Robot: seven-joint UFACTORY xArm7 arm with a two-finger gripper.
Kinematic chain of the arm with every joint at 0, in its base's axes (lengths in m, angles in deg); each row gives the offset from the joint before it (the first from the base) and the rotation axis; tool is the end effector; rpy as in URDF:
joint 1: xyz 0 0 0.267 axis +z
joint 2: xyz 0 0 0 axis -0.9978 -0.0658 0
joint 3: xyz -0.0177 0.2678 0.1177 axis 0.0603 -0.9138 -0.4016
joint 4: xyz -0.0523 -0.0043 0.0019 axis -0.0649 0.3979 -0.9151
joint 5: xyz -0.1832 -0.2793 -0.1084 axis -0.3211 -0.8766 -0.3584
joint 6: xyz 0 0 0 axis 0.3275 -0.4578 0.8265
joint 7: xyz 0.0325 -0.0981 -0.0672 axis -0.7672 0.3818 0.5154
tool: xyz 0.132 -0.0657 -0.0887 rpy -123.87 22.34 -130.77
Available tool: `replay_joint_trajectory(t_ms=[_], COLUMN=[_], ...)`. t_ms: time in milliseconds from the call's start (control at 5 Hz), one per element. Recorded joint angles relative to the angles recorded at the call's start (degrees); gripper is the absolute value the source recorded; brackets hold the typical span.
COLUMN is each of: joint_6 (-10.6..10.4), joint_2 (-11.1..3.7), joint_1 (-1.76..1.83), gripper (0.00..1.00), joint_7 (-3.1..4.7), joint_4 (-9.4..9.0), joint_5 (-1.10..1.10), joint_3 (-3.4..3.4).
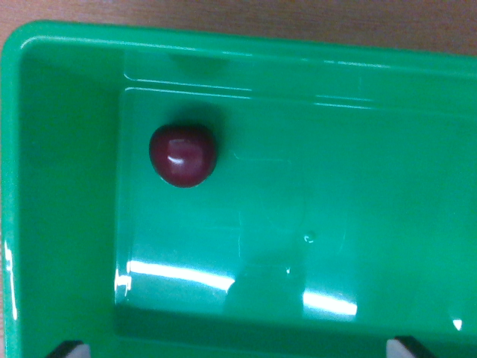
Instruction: Pick fruit
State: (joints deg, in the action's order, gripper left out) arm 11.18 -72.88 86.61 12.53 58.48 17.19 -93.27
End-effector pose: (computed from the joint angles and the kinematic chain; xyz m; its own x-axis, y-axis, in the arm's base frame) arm 0.4560 0.0508 0.2548 0.9731 0.1266 -0.1926 0.1229 -0.9919 -0.0309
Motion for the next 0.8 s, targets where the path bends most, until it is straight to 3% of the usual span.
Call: replay_joint_trajectory(t_ms=[200,400,600,800], joint_6=[0.0,-2.09,-2.09,-4.32], joint_2=[0.0,-0.57,-0.57,-1.18], joint_1=[0.0,0.11,0.11,0.23], gripper=[0.0,0.0,0.0,0.0], joint_7=[0.0,0.56,0.56,1.15], joint_4=[0.0,-1.04,-1.04,-2.16], joint_5=[0.0,-0.01,-0.01,-0.01], joint_3=[0.0,-0.1,-0.1,-0.21])
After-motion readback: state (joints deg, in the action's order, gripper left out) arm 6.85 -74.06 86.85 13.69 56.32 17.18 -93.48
